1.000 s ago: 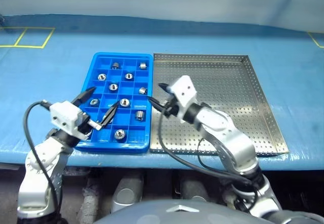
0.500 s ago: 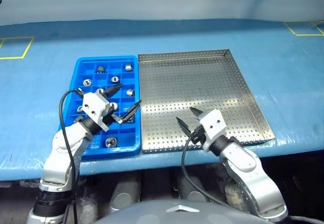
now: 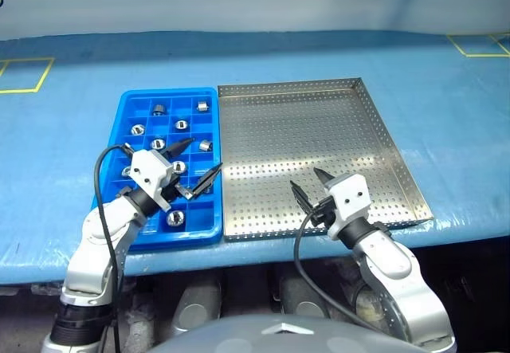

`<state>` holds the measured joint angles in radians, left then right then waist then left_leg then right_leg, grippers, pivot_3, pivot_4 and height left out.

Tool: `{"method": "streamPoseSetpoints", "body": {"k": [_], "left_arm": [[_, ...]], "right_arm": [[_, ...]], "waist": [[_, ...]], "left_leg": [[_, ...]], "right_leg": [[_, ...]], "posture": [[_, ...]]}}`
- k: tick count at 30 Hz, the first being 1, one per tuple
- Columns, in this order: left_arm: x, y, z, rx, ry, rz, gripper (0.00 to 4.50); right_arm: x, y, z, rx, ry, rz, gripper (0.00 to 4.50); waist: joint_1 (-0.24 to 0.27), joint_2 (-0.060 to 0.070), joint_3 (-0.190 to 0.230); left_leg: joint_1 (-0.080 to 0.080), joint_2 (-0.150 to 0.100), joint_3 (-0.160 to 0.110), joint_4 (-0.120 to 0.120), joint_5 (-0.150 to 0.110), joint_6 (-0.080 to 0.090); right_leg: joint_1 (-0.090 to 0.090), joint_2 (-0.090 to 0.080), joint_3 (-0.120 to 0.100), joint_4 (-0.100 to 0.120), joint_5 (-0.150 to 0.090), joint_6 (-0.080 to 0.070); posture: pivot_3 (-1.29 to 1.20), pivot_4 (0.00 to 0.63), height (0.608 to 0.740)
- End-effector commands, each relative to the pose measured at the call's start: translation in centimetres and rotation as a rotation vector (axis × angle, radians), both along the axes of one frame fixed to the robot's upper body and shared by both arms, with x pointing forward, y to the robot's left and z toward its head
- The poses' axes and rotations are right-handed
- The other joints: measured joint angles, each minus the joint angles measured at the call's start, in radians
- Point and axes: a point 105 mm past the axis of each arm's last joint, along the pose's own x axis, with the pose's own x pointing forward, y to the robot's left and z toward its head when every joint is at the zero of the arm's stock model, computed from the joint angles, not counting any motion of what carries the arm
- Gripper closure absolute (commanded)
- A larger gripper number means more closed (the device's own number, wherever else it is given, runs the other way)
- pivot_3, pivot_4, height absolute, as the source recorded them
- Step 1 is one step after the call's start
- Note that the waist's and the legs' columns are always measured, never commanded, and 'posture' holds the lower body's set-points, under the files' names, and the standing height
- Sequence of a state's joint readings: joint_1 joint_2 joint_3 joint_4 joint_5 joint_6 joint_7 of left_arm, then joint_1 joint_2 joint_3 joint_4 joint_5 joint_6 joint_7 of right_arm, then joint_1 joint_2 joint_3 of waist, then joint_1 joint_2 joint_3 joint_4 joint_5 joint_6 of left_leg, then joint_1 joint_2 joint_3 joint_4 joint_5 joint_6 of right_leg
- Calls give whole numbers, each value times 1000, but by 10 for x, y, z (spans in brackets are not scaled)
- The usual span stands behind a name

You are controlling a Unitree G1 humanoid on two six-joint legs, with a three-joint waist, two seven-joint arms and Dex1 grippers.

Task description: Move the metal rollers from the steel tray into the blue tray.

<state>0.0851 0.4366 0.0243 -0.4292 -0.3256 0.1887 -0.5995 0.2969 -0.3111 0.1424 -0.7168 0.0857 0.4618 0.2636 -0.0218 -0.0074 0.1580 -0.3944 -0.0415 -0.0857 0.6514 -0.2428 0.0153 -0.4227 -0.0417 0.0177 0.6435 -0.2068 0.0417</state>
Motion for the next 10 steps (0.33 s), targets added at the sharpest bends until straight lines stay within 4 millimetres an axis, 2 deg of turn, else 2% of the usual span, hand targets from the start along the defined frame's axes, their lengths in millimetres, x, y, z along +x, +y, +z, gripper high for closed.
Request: {"method": "streamPoseSetpoints", "body": {"k": [1,10], "left_arm": [[0,1,2,-9,-9,6,166],[0,2,0,-21,-3,16,166]], "right_arm": [[0,2,17,10,-67,17,1535],[2,6,19,20,-78,29,1535]], "waist": [[1,0,0],[2,0,0]], "left_leg": [[0,0,0,0,0,0],[0,0,0,0,0,0]], "right_leg": [[0,0,0,0,0,0],[0,0,0,0,0,0]], "posture": [[-27,150,740],[-18,150,740]]}}
